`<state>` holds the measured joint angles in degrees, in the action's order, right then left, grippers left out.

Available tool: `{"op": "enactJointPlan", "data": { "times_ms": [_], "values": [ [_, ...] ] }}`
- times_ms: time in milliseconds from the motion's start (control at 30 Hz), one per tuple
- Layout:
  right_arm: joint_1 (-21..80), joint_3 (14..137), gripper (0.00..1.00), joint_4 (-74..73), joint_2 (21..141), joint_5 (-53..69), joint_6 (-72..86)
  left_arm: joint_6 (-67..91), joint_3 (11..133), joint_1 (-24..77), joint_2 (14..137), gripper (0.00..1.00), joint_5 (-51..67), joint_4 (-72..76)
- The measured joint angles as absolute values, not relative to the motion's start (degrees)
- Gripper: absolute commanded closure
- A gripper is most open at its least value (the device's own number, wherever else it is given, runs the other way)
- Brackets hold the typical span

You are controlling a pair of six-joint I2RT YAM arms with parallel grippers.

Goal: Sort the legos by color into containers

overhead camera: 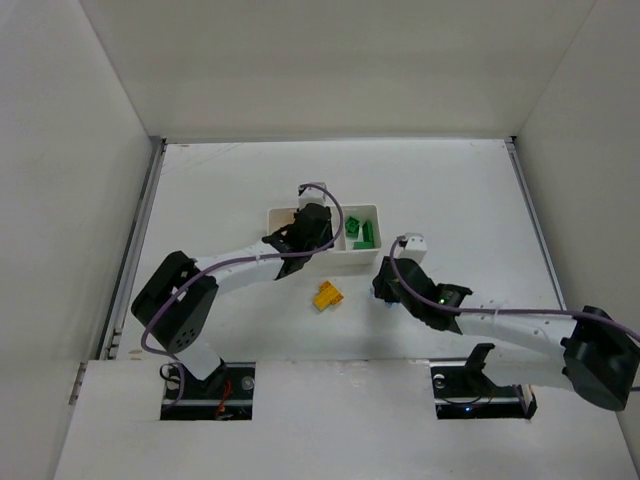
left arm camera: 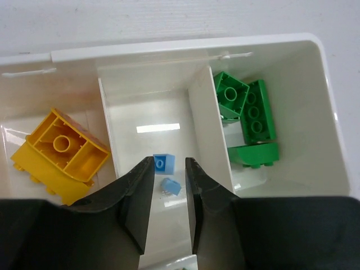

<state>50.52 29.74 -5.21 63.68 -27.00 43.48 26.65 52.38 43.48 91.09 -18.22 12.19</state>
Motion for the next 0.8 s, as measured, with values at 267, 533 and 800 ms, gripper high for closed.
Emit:
{"op": "enactJointPlan", "data": {
  "times_ms": [267, 533, 800],
  "values": [
    [56.3, 30.7, 0.56, -6.5, 72.8, -27.8, 43.3, 25.8, 54.1, 43.0, 93.7, 0.65, -18.2, 12.2],
    [54.6, 31.6, 0.59, -5.7, 75.9, -28.4, 41.7, 25.9, 50.6, 44.7, 88.0, 0.68, -18.6, 13.6],
    [52.5, 33.3, 0.69, -3.8, 81.3, -28.5, 39.9, 27.2, 40.2, 48.3, 75.0, 0.69, -20.0, 15.3]
  ]
}}
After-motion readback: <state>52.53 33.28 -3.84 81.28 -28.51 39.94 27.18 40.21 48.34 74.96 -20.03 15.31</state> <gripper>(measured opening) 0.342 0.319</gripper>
